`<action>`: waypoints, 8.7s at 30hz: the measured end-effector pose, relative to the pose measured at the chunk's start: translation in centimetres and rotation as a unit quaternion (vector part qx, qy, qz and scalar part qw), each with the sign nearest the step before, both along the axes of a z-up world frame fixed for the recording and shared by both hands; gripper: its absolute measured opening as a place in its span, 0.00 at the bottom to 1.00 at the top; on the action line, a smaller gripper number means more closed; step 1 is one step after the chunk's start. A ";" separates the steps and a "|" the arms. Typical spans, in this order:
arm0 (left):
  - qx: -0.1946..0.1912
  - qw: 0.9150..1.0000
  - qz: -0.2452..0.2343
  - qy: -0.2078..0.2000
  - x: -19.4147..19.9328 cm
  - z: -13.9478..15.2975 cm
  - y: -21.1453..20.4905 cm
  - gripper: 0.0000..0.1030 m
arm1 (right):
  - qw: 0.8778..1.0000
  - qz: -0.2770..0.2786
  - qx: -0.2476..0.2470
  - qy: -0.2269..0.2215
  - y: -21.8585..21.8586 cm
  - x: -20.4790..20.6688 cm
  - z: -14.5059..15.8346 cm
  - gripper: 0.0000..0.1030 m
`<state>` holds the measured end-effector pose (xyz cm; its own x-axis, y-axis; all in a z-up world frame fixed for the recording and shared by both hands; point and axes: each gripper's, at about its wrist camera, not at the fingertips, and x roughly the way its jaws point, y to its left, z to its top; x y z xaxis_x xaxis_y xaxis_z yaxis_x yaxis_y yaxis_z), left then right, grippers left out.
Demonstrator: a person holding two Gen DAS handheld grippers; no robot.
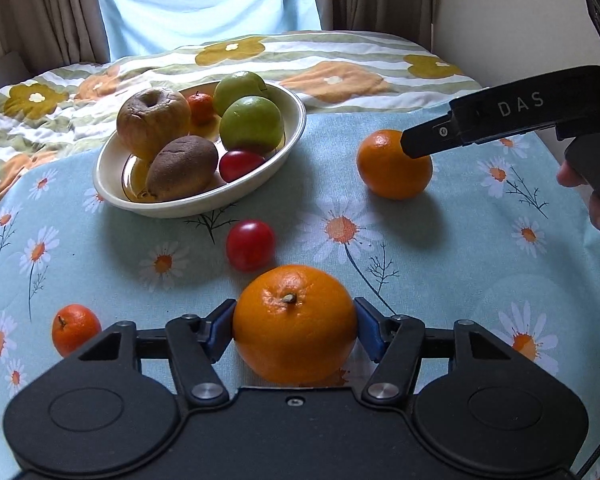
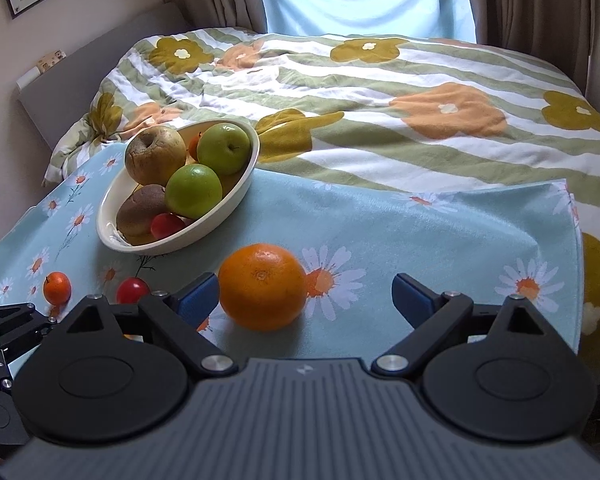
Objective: Organize fruits
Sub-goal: 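Grasp a large orange with the left tool while the right tool grasps another large orange, then carry both large oranges over the white bowl with both tools, then release the orange into the bowl with the left tool while the right tool releases its orange, then move both tools back toward the small tangerine and red tomato, then grasp the small tangerine with the left tool while the right tool grasps the red tomato, then carry the tangerine and the tomato over the white bowl with both tools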
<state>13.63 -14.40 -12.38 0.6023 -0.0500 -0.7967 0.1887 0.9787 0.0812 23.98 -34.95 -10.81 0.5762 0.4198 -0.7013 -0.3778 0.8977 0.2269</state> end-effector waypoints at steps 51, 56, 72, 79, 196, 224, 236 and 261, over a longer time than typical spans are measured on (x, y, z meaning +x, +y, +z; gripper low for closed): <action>-0.018 0.995 0.004 -0.096 -2.6 10.6 7.9 0.63 | 0.998 0.008 0.009 -0.058 8.5 -6.6 11.2 0.71; -0.018 0.994 -0.017 -0.107 -2.5 12.0 10.4 0.63 | 0.998 -0.010 0.010 -0.063 11.5 -8.7 12.9 0.71; -0.019 0.986 -0.112 -0.121 3.8 12.6 17.1 0.63 | 0.991 -0.119 0.016 -0.064 18.8 -6.7 13.7 0.71; -0.020 0.981 -0.154 -0.112 7.6 10.8 17.5 0.63 | 0.985 -0.163 0.004 -0.059 19.7 -3.4 12.0 0.71; -0.031 0.988 -0.039 -0.143 -6.4 6.9 17.0 0.97 | 0.984 -0.149 -0.022 -0.091 14.9 -16.8 6.9 1.00; -0.012 0.998 -0.026 -0.050 -0.7 -0.6 15.4 0.41 | 0.993 -0.094 -0.062 -0.021 17.4 -8.8 -2.0 0.79; -0.013 0.998 -0.030 -0.051 -1.1 -0.7 16.0 0.41 | 0.993 -0.091 -0.069 -0.015 18.7 -6.3 -2.9 0.57; -0.034 0.996 0.002 -0.079 -4.5 6.9 16.0 0.40 | 0.994 -0.089 -0.048 -0.045 18.0 -9.5 4.6 0.45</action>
